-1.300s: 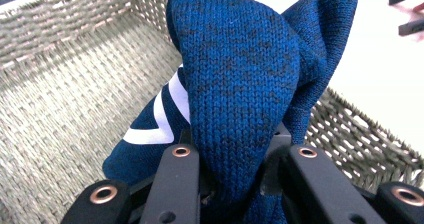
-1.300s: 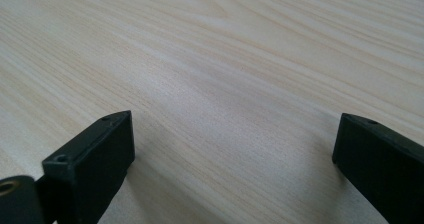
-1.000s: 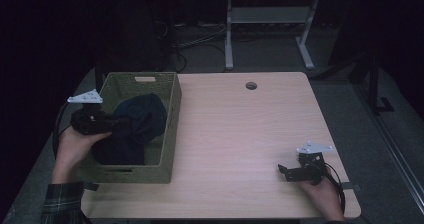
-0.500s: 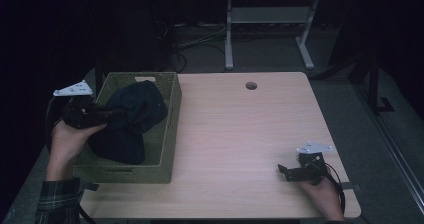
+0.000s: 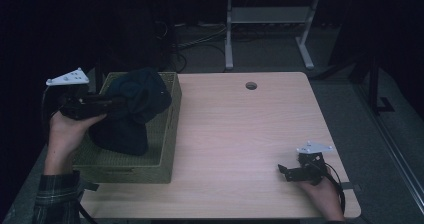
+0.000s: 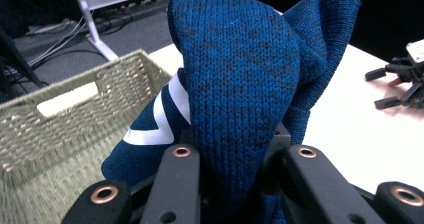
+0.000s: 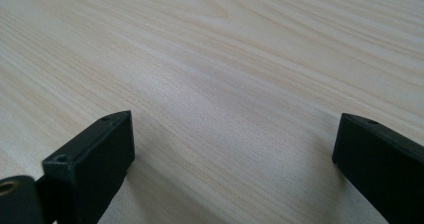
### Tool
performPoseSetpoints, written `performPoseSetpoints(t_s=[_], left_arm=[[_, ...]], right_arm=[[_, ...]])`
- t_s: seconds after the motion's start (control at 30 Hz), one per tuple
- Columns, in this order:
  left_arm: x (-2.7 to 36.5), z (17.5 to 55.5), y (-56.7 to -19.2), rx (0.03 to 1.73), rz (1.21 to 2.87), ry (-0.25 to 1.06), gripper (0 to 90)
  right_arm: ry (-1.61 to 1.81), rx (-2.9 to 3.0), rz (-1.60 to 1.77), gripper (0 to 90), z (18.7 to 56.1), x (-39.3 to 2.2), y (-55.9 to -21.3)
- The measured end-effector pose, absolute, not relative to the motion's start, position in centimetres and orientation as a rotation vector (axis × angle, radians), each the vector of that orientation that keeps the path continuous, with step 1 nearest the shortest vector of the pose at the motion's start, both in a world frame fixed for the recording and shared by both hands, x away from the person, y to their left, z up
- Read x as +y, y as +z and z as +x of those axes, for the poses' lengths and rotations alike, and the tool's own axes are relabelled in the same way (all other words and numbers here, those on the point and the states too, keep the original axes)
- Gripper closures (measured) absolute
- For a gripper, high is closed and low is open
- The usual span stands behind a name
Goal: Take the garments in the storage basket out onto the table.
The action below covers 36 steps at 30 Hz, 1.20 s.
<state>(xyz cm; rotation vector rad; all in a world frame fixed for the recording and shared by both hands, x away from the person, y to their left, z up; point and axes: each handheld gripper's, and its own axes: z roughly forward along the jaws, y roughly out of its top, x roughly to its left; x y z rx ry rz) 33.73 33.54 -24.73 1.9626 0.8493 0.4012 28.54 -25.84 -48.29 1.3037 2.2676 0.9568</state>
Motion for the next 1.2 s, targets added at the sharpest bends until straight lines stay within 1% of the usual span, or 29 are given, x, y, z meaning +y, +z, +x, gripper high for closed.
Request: performPoseSetpoints(t_s=[0.6,0.93,1.2], left_arm=[[30.6,34.1,-22.6,0.816,1.917,0.407,75.1],[27.9,34.5,-21.8,0.772,1.892,0.394,75.1],[25.6,35.0,-21.7,0.727,1.905,0.369,75.1]], right_arm=[[0.957,2.268,1.303,3.0,28.5,-25.8,-48.3],[0.957,2.268,1.303,3.1,28.5,-25.8,-48.3],[0.957,2.269,1.302,3.0,28.5,-25.9,-48.3]])
